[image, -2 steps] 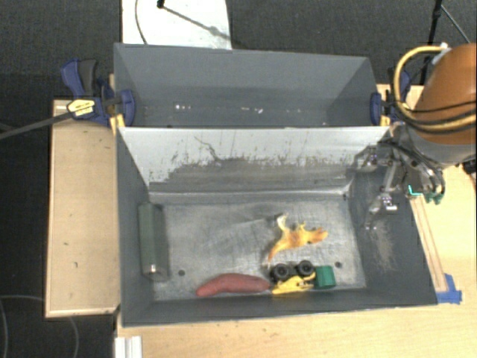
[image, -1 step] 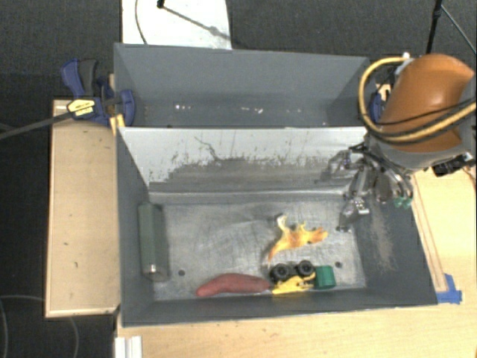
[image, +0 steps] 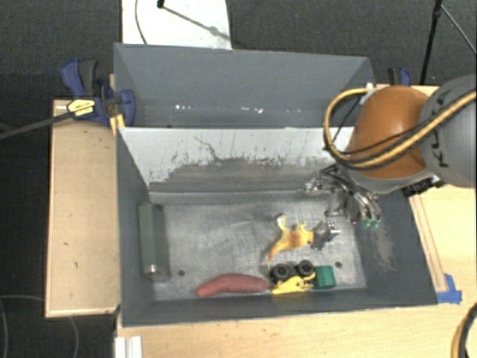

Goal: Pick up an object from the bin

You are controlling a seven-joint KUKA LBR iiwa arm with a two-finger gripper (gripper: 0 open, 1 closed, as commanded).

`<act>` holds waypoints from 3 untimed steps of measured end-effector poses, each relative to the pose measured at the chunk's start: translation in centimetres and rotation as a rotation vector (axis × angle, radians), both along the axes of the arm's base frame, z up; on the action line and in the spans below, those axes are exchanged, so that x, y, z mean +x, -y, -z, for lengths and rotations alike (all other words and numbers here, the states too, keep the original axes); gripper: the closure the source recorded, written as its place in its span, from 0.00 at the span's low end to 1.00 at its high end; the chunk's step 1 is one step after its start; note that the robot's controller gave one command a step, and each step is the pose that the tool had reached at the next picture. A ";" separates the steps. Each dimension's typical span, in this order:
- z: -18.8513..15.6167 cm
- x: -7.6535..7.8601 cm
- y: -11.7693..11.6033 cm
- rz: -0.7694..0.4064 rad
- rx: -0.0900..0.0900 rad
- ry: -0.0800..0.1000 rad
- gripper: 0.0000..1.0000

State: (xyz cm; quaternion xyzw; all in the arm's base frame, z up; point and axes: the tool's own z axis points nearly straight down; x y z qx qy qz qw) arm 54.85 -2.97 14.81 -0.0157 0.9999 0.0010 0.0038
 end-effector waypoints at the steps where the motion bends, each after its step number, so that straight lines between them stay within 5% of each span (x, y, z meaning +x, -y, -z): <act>1: 2.0 1.2 0.1 -0.144 -0.002 -0.011 0.00; 2: 7.5 3.0 -1.0 -0.527 -0.006 -0.002 1.00; 3: 7.5 3.0 -1.0 -0.527 -0.006 -0.002 1.00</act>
Offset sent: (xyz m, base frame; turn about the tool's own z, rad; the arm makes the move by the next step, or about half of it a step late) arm 0.0276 0.0111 -0.0781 -0.5275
